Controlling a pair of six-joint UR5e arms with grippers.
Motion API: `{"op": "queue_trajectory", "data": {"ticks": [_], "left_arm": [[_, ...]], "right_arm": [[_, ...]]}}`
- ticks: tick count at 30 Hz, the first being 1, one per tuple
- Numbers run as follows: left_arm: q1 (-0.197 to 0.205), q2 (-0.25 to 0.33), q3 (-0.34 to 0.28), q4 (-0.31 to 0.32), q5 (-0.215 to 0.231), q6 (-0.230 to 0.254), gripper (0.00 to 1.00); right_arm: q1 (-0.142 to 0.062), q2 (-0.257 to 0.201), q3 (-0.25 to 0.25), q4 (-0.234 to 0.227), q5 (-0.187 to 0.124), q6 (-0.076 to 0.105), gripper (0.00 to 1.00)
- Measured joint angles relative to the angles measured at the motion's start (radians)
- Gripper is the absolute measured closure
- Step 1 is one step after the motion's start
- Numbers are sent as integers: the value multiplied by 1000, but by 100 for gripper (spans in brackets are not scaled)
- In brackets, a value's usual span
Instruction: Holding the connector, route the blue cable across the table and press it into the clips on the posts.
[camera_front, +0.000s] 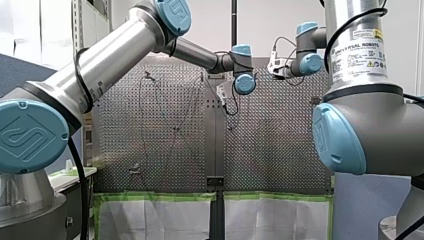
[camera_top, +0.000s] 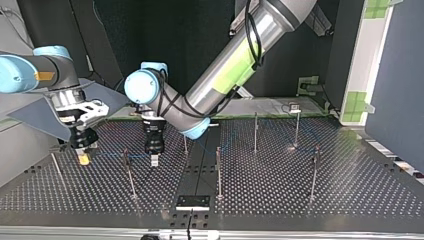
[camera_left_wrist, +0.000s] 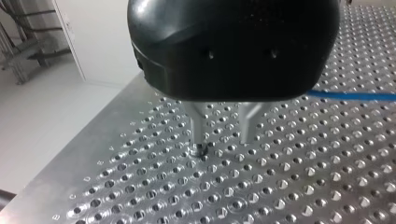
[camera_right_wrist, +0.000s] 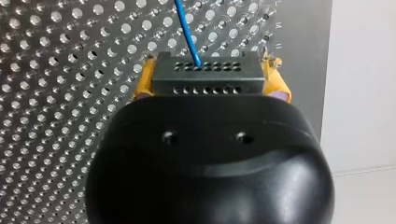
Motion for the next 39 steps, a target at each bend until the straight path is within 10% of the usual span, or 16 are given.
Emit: {"op": "queue_trajectory", "data": {"ticks": [39], "left_arm": [[-175,115,-145,-197,-239,-68,0]], "right_arm": [[0,10,0,2,-11,-2,100]]}}
